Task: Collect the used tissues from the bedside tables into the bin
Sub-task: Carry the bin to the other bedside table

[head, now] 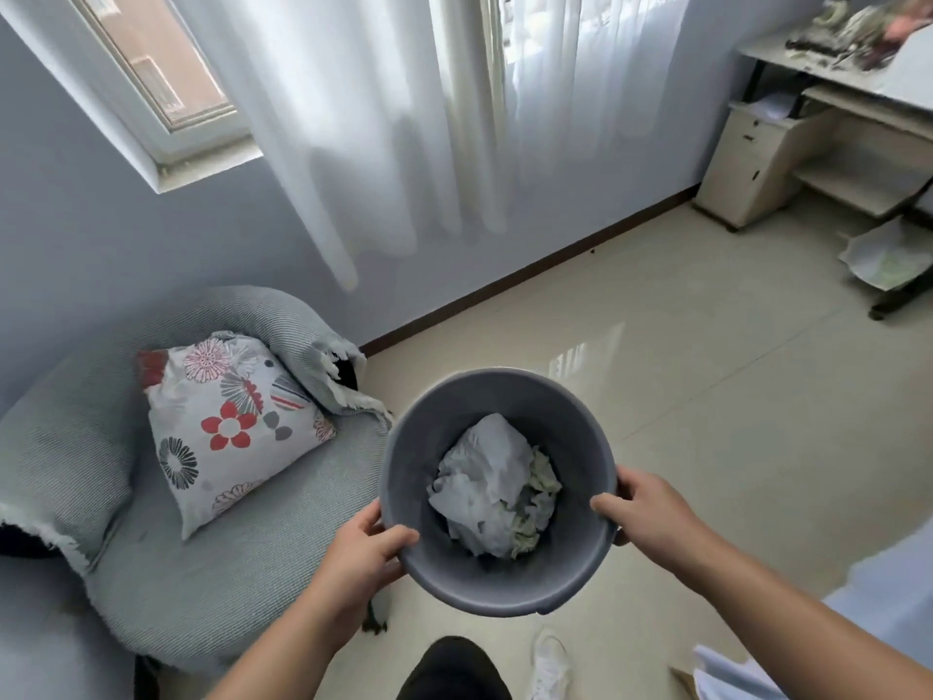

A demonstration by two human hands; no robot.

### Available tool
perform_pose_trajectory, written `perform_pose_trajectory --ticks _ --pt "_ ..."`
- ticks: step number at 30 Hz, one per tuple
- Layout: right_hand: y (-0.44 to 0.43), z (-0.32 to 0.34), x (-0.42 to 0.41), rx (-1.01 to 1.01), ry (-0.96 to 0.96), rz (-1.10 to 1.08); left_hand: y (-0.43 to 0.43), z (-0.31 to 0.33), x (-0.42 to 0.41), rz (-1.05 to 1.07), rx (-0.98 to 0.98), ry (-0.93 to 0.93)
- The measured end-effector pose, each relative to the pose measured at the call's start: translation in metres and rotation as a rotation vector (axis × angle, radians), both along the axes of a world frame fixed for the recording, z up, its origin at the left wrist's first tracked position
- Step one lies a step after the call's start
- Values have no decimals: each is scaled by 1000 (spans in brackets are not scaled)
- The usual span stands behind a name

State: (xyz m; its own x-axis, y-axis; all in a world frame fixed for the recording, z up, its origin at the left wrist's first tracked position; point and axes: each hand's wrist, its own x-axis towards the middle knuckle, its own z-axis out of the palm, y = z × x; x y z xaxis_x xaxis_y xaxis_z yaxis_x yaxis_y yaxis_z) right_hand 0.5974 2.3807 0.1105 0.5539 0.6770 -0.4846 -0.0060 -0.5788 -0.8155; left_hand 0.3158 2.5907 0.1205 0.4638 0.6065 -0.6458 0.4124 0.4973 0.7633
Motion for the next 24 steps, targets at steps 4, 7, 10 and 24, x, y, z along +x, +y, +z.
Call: perform_pose_trajectory --ticks 4,7,10,24 --pt "24 -3 52 14 -12 -60 48 -1 68 -82 16 -23" --pt "36 -18 82 -22 -11 -111 85 -16 122 -165 24 -21" --pt "48 -28 120 -53 8 -197 119 -27 188 -260 22 0" --pt "-12 0 308 -56 -68 -763 135 9 576 -917 38 -33"
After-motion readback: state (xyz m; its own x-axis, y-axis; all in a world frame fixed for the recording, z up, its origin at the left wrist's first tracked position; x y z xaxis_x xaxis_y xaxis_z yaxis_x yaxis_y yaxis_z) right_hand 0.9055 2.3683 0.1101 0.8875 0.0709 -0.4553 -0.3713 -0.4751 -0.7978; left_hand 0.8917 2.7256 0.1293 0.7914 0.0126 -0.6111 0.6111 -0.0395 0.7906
